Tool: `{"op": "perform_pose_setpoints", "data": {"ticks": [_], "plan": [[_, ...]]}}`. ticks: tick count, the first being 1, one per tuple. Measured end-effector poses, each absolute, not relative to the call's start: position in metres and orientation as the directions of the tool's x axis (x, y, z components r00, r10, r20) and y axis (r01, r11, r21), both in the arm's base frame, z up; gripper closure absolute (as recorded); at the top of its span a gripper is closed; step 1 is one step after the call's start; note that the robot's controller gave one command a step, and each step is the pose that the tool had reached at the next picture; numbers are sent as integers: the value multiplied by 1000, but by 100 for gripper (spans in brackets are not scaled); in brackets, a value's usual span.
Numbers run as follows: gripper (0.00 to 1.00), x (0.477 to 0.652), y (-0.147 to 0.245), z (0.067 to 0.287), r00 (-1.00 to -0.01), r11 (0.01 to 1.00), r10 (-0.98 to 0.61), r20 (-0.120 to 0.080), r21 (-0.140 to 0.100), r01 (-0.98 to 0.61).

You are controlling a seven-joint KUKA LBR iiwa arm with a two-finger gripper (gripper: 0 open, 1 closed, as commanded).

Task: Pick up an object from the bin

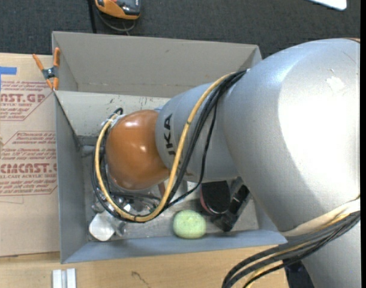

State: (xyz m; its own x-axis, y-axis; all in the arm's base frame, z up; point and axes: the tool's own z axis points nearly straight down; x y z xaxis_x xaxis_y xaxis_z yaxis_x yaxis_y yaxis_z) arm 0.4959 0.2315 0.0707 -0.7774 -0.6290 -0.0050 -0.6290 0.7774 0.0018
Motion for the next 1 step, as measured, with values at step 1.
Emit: {"op": "perform_pose_setpoints", "data": {"ticks": [1], "plan": [[100, 500, 217, 205, -791, 791, -611, -2, 1, -611]]}}
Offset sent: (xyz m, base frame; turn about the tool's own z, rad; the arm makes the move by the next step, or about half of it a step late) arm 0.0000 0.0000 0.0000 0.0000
